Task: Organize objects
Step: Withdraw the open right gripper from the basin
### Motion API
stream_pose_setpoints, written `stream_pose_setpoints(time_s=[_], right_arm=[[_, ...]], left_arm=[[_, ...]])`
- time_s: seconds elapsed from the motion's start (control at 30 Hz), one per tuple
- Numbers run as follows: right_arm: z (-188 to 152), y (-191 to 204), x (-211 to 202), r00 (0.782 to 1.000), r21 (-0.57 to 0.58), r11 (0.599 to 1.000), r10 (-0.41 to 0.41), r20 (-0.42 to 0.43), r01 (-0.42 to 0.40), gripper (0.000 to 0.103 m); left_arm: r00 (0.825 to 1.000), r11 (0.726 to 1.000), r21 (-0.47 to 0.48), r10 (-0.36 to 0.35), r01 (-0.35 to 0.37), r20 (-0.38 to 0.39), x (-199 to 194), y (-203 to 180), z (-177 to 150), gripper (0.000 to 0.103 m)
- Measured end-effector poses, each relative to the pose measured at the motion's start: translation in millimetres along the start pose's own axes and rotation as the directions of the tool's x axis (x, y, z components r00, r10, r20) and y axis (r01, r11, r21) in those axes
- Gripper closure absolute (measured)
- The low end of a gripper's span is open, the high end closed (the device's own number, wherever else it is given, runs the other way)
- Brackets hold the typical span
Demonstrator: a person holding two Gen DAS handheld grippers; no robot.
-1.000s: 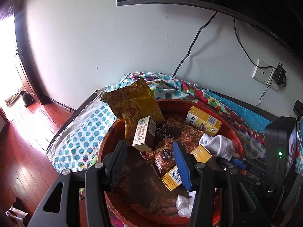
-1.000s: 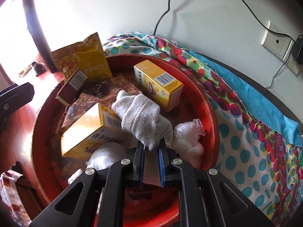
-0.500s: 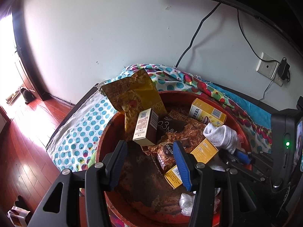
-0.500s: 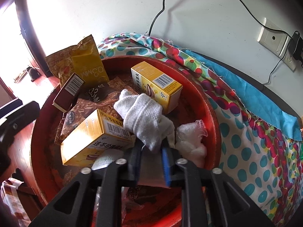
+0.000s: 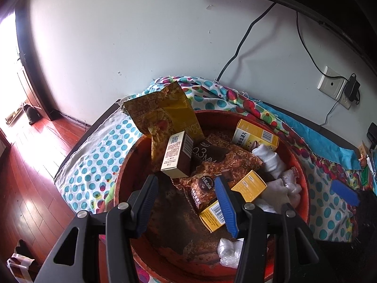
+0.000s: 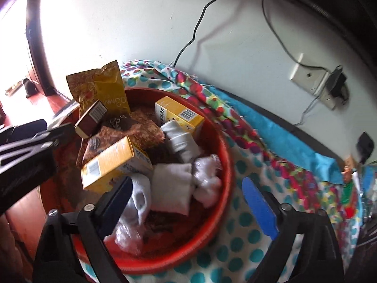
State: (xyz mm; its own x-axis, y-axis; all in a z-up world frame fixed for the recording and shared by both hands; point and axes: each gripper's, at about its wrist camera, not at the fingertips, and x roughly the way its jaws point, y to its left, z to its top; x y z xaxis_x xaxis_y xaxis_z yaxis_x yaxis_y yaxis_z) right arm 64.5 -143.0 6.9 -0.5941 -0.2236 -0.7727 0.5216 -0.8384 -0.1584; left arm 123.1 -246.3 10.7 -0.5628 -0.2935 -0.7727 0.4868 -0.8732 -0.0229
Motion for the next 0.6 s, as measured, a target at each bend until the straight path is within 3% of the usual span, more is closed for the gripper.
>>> stream_pose_setpoints(time_s=[0.2, 0.37, 0.6], right_arm=[[-18, 0, -20, 1.000, 0.011, 1.000, -0.013, -0.019, 0.014, 0.003], [-29, 1, -20, 0.997, 0.055, 0.997, 0.052, -0.060, -0.049, 0.003], [-38, 0, -19, 0.995, 0.085, 0.994, 0.072, -0.071, -0.066, 0.003]], left_arm=[[1.000, 1.000, 0.009, -0.021, 0.021, -0.008, -2, -9, -1, 0.051], [0.999, 0.999, 0.019, -0.029, 0.029, -0.025, -3, -19, -4, 0.051], [0.997, 1.000, 0.025, -0.014, 0.016, -0.074, 1, -25, -8, 0.048]])
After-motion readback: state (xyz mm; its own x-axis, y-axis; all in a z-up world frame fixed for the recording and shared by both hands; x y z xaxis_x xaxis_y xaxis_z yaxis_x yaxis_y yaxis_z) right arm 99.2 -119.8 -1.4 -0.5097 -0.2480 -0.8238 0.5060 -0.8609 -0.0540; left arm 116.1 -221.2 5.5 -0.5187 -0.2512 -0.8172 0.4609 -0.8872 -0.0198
